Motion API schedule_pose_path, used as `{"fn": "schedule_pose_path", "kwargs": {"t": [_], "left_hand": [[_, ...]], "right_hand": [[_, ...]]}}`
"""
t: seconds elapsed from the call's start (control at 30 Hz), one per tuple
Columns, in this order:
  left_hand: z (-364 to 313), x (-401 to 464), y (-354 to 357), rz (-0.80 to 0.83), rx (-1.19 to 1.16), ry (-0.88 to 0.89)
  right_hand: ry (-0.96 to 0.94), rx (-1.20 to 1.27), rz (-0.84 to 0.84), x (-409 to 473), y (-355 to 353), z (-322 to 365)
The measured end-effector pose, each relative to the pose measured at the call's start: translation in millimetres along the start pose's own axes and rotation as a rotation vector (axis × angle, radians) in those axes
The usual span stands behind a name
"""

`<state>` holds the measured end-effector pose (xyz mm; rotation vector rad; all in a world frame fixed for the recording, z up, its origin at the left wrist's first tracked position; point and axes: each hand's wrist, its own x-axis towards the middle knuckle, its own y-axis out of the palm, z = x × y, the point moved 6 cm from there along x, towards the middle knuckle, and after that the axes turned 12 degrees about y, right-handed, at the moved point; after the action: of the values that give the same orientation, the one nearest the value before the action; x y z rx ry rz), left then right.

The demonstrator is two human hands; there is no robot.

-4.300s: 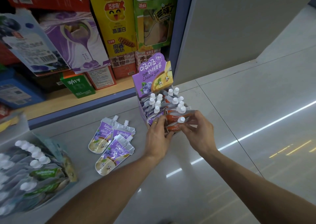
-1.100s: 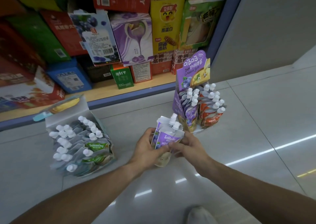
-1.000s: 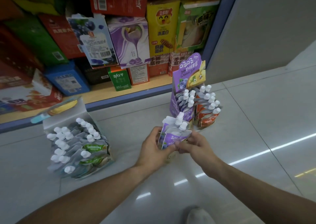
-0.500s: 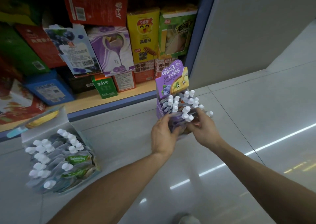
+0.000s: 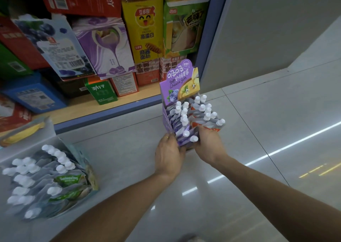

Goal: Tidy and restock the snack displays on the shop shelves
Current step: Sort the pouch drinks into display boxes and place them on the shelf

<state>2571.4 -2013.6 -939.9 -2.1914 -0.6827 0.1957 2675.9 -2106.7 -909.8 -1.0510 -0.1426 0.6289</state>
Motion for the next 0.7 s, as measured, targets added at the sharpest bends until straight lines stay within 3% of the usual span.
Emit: {"fn": "schedule_pose_path", "kwargs": {"t": [0.13,0.23,0.37,0.6,0.7], "left_hand": [[-3,-5,-2,-0.025,-0.041,0.002],[-8,-22,-10,-0.118,-0.162,0.054],[-12,-21,-18,-0.159,-0.157,0.126],[-1,11,-26,-0.276,-0.241,-0.096],[4,7,-26,-0.246,-0.286,-0.123]], "right_hand": [[0.034,0.052,-0.001,-2,-2,-5],[0.013,0.149,-0.107,-23,-11,-9],[-0.012,0.193,-0.248,-37,-26,-7],[0.049,0.239,-0.25,-13,-39,0],[0.078,0.307,-0.401,-25,-57,-13]]}}
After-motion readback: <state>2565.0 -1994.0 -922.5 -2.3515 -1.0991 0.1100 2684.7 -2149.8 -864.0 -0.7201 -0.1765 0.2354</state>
